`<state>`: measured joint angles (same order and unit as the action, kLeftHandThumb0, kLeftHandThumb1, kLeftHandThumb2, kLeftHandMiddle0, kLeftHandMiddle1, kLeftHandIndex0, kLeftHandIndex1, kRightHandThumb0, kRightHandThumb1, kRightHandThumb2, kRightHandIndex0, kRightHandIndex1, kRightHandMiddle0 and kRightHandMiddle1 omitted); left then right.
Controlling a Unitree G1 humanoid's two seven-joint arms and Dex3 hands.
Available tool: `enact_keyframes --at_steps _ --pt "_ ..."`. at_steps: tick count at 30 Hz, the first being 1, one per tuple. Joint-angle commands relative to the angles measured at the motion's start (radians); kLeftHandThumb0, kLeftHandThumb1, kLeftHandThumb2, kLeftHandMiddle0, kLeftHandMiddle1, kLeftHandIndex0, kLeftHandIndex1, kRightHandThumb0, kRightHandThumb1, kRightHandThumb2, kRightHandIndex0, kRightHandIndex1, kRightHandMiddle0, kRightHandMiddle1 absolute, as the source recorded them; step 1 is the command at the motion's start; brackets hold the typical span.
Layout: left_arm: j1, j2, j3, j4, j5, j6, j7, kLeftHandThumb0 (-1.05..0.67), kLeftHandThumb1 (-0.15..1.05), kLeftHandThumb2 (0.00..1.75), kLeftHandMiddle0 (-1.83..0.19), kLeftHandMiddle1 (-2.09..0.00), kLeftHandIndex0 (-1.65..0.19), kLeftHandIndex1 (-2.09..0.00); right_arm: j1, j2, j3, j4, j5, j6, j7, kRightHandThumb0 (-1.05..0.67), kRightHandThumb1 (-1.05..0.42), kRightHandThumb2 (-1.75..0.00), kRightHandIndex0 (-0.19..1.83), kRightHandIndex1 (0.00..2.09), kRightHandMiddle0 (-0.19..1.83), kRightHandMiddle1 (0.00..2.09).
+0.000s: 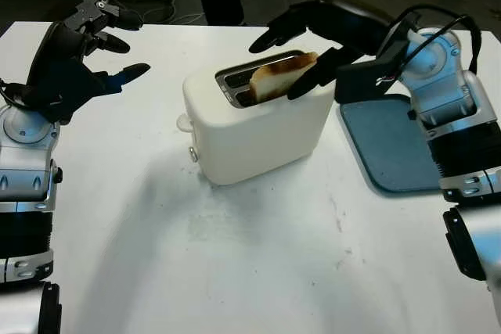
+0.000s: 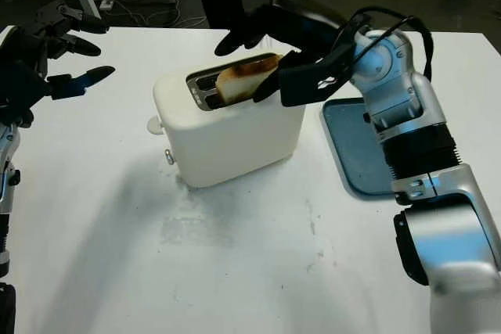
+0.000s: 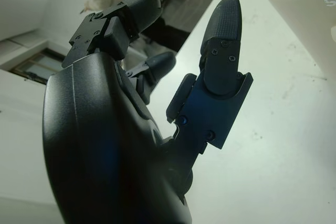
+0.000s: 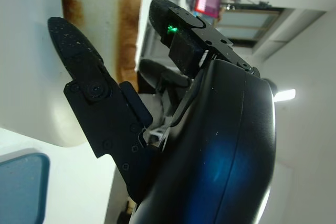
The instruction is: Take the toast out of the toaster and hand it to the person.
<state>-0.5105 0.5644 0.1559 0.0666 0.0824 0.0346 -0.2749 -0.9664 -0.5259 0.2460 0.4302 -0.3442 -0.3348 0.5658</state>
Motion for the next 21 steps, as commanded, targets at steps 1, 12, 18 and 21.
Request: enact_keyframes --at_steps 1,12,18,21 --pt "0.008 -0.008 0.002 -0.005 -0.007 -0.01 0.006 -0.51 0.65 0.46 -0.18 -1.22 -0.23 -1.03 -0.004 0.009 0.01 0.012 -0.019 -0.011 -0.021 -0.45 -0.67 -0.01 0.5 0.84 0.78 0.14" --pt "0.013 -0.009 0.007 -0.01 -0.01 0.004 0.008 -0.51 0.65 0.46 -0.18 -1.22 -0.23 -1.03 -0.002 0.028 0.014 0.094 -0.032 -0.058 -0.054 -0.36 -0.7 0.0 0.58 0.69 0.82 0.1" --pt "0.013 -0.013 0.01 -0.004 -0.006 -0.009 0.019 -0.52 0.65 0.45 -0.19 -1.22 -0.24 -1.03 -0.011 0.011 0.022 0.104 -0.005 -0.051 0.039 -0.34 -0.75 -0.02 1.02 0.89 1.17 0.26" --pt "0.013 -0.011 0.009 -0.01 -0.004 0.003 0.018 -0.51 0.66 0.45 -0.18 -1.21 -0.23 -1.02 -0.022 -0.002 0.028 0.114 -0.01 -0.052 0.087 -0.49 -0.82 -0.01 1.02 1.38 0.97 1.12"
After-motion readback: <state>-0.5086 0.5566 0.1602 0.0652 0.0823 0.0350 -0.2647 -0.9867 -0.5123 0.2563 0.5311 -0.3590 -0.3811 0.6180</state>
